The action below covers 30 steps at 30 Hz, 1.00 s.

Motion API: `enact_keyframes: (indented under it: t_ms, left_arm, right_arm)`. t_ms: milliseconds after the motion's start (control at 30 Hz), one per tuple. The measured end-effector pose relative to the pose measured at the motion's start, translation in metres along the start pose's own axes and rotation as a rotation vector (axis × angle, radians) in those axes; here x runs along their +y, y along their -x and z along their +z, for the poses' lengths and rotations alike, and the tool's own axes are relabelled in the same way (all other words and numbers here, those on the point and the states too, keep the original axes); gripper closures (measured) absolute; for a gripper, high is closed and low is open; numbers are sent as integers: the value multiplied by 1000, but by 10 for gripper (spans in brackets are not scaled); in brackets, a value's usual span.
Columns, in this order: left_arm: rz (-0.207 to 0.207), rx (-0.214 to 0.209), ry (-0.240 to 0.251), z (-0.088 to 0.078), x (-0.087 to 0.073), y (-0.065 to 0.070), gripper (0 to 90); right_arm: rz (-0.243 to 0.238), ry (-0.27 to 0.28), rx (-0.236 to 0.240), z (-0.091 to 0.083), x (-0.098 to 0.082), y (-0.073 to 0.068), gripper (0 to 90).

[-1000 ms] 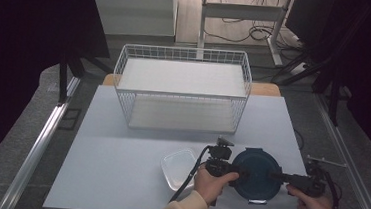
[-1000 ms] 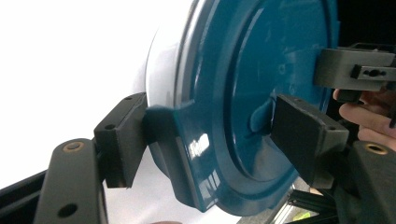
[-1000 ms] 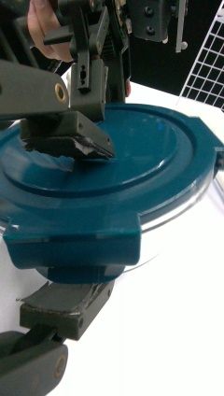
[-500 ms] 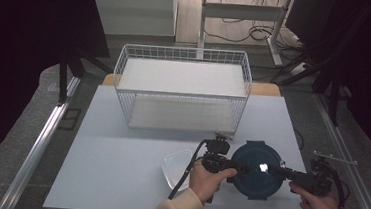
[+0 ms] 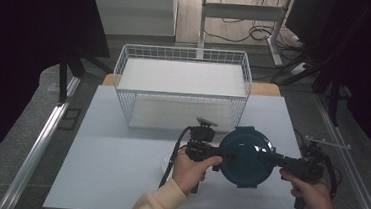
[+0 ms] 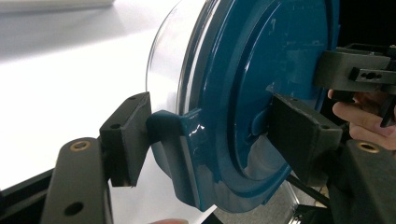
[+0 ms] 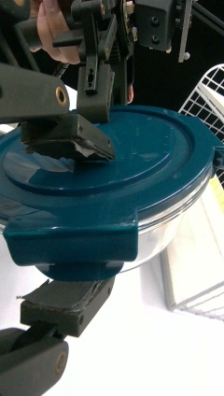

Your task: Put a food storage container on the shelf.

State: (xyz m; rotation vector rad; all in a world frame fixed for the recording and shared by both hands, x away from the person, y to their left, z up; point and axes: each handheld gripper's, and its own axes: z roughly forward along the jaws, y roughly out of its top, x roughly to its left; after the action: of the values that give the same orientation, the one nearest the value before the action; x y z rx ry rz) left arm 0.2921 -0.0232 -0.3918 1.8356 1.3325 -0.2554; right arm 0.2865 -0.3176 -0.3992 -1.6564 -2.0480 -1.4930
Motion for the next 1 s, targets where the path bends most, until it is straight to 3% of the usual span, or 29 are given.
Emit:
enact_keyframes:
  t_ms: [267, 1000]
  left_arm:
    - [0, 11, 24, -20, 5, -10, 323]
    - [4, 12, 39, -51, 14, -33, 335]
  right_arm:
    - [-12, -2, 19, 13, 10, -15, 360]
    - [-42, -15, 35, 40, 27, -41, 360]
